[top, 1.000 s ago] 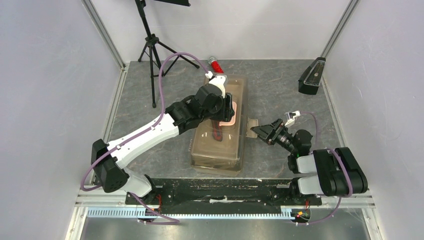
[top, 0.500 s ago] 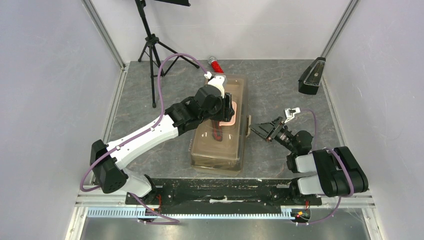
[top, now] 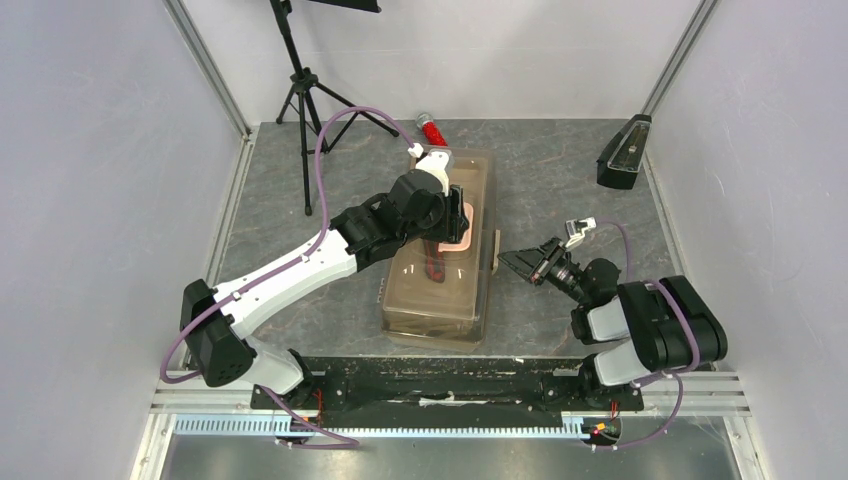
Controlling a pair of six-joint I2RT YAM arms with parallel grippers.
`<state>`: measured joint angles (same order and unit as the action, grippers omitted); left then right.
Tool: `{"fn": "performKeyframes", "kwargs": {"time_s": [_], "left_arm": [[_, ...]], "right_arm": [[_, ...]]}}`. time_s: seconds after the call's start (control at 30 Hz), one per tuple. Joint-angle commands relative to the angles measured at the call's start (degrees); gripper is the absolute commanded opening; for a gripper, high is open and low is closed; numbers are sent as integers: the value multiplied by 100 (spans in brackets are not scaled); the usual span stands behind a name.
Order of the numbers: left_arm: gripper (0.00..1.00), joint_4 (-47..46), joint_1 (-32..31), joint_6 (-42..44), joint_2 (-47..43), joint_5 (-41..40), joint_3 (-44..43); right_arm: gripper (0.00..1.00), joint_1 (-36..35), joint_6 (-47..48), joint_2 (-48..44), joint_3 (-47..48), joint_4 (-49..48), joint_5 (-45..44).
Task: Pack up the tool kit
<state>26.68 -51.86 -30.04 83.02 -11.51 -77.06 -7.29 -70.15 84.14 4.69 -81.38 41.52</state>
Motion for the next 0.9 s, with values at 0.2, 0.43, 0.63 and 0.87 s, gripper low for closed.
{"fn": "performKeyframes", "kwargs": {"time_s": [0.2,0.43,0.63,0.87], "left_arm": [[57,410,2,-134,151,-67,180],[57,391,0,-133,159,-80,198],[57,382,0,-131,166,-73,200],[57,365,0,-140,171,-54,206]], "right_arm": [[5,-11,-323,648,58,-1151,-170],[15,-26,-37,865,123,-885,-205],[32,-87,406,889,224,-302,-291],[47,-208,286,1094,349,-646,-185]]}}
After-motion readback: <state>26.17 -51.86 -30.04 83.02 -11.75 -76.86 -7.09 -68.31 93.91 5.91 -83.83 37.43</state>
